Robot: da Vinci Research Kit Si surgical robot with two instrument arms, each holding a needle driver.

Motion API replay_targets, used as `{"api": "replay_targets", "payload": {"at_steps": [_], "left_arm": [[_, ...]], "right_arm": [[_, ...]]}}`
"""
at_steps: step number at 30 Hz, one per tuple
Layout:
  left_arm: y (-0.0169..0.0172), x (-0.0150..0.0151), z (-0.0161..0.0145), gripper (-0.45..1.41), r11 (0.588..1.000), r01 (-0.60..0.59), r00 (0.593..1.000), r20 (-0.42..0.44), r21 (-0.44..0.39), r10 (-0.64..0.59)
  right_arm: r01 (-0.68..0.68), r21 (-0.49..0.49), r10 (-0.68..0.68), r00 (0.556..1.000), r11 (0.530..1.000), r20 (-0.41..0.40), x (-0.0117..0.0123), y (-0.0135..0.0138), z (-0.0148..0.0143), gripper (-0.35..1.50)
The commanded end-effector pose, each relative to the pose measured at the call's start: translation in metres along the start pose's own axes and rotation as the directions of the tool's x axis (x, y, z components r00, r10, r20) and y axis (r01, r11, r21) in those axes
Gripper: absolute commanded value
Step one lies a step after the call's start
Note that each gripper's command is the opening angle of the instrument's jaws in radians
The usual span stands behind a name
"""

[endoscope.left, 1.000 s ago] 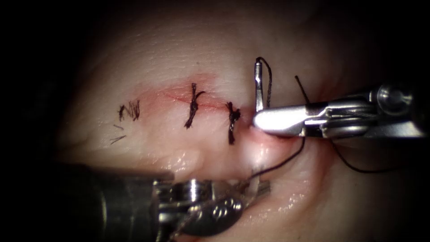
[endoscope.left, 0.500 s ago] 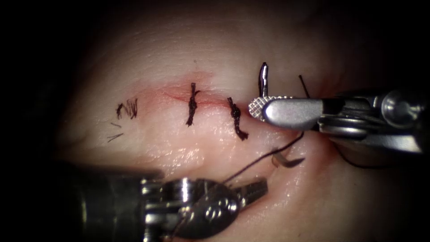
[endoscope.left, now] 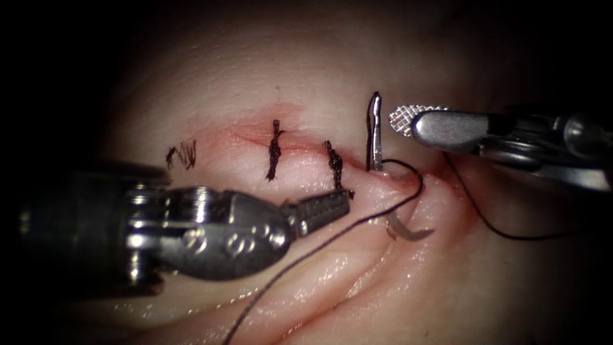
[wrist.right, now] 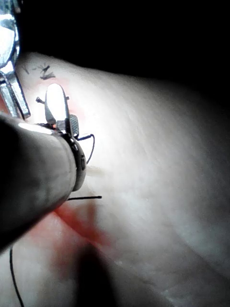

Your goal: Wound Closure

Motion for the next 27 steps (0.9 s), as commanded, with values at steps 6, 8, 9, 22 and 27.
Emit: {"api": "replay_targets", "payload": {"at_steps": [6,8,9,22,27], "left_arm": [[0.0011,0.0001,0.0028,0.44,0.997,-0.044,0.996,-0.082,-0.068,0.039],[0.0014,0.0001,0.0034,0.57,0.994,-0.054,0.996,-0.078,-0.099,0.046],[0.0015,0.0002,0.0038,0.61,0.993,-0.054,0.996,-0.079,-0.109,0.046],[0.0021,0.0008,0.0059,0.54,0.990,-0.036,0.994,-0.109,-0.140,0.021],[0.0023,0.0007,0.0062,0.39,0.989,-0.044,0.993,-0.117,-0.144,0.027]], "right_arm": [[0.011,0.004,-0.011,1.000,1.000,0.010,0.0002,0.0004,-0.0004,1.36],[0.011,0.004,-0.011,1.000,1.000,0.012,0.0003,0.0004,-0.0006,1.35],[0.011,0.005,-0.011,1.000,1.000,0.012,0.0003,0.0004,-0.0006,1.35],[0.017,0.004,-0.017,1.000,1.000,0.013,0.0002,0.0012,-0.0012,1.31],[0.025,0.007,-0.025,1.000,1.000,0.018,-0.0003,0.0017,-0.0014,1.31]]}}
